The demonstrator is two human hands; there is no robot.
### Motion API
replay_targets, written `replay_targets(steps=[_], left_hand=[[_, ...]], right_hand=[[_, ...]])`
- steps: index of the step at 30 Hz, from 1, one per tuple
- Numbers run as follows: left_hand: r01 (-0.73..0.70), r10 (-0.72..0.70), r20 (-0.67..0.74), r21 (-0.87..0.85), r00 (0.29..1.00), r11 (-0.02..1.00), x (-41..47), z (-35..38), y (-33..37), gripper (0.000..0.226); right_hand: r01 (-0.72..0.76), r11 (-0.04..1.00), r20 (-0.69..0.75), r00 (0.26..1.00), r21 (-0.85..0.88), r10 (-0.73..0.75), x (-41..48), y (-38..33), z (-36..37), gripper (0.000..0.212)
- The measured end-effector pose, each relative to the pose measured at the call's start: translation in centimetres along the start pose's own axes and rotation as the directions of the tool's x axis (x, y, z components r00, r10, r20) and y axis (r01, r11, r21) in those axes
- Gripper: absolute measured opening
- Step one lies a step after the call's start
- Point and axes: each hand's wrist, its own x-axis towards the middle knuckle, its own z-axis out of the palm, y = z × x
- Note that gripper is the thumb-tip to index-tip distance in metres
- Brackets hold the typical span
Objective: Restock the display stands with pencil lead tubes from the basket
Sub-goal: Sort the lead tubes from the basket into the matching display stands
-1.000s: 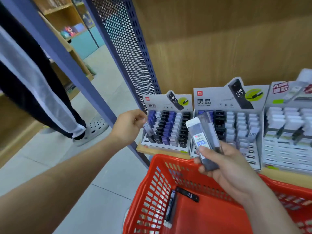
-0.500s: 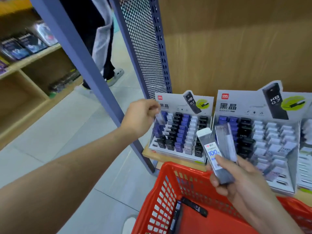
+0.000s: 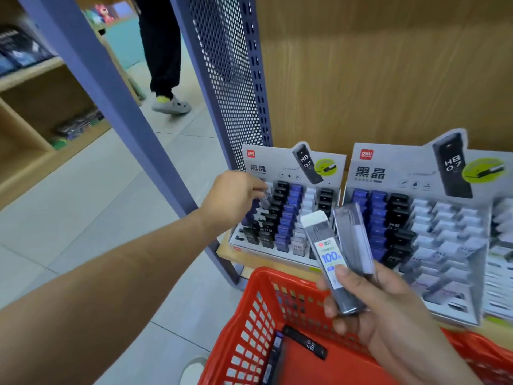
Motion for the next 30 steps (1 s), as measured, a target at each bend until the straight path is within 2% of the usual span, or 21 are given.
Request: replay_targets(steps=[4, 8, 10, 13, 16, 18, 19, 20, 21, 22, 23, 25, 27, 30], left_hand=[[-0.046, 0.044, 0.026, 0.071, 0.999, 0.996, 0.2, 0.5, -0.2, 0.020], [-0.094, 0.094, 0.001, 0.044, 0.996, 0.995, 0.5, 1.0, 0.3, 0.030], [-0.040, 0.040, 0.019, 0.021, 0.999, 0.999, 0.4, 1.4, 0.6, 0.030], [0.131, -0.133, -0.018, -0.092, 0.991, 0.987, 0.2, 1.8, 0.6, 0.023], [0.151, -0.156, -0.038, -0.098, 0.987, 0.984, 0.2, 1.5, 0.8, 0.013], [0.174, -0.191, -0.077, -0.185, 0.979, 0.967, 0.0, 0.5, 1.7, 0.013], [0.223, -0.252, -0.050, -0.325, 0.966, 0.919, -0.3, -0.4, 2.6, 0.014], [0.280, -0.300, 0.044, -0.508, 0.953, 0.814, -0.7, -1.5, 3.6, 0.015], [0.335, -0.291, 0.183, -0.680, 0.939, 0.652, -1.3, -2.9, 4.7, 0.017], [0.402, -0.230, 0.331, -0.766, 0.915, 0.501, -2.0, -4.4, 5.9, 0.021], [0.443, -0.145, 0.425, -0.782, 0.894, 0.438, -2.7, -5.7, 6.9, 0.022], [0.433, -0.054, 0.457, -0.790, 0.888, 0.434, -4.2, -7.5, 8.7, 0.019], [0.401, -0.076, 0.408, -0.816, 0.910, 0.417, -5.3, -8.6, 9.8, 0.019], [0.387, -0.121, 0.369, -0.844, 0.921, 0.371, -6.5, -10.1, 10.8, 0.017]], right_hand=[[-0.016, 1.000, 0.005, 1.000, 0.007, 0.016, -0.2, 0.0, 0.3, 0.034], [-0.046, 0.998, -0.010, 0.999, 0.052, 0.047, -0.4, -0.1, 0.6, 0.035], [-0.046, 0.996, -0.007, 0.999, 0.082, 0.046, -0.5, -0.1, 0.7, 0.034], [-0.034, 0.992, -0.001, 0.999, 0.121, 0.035, -0.5, 0.0, 0.7, 0.031], [-0.021, 0.994, -0.003, 1.000, 0.108, 0.021, -0.3, 0.1, 0.6, 0.030], [0.007, 0.996, -0.016, 1.000, 0.092, -0.006, -0.3, 0.1, 0.6, 0.031], [0.026, 0.996, -0.023, 0.999, 0.079, -0.024, -0.2, 0.0, 0.5, 0.032], [0.044, 0.997, -0.029, 0.999, 0.069, -0.042, -0.2, -0.2, 0.5, 0.032], [0.066, 0.996, -0.032, 0.997, 0.059, -0.064, -0.2, -0.4, 0.5, 0.031], [0.091, 0.995, -0.029, 0.996, 0.048, -0.090, -0.2, -0.7, 0.5, 0.026], [0.116, 0.993, -0.021, 0.993, 0.034, -0.115, -0.4, -1.0, 0.6, 0.018], [0.137, 0.990, -0.001, 0.991, 0.011, -0.137, -0.8, -1.6, 0.7, 0.008], [0.128, 0.992, 0.007, 0.992, 0.021, -0.128, -1.4, -2.4, 0.7, 0.007], [0.088, 0.992, -0.007, 0.996, 0.088, -0.087, -2.8, -3.4, 0.3, 0.019]])
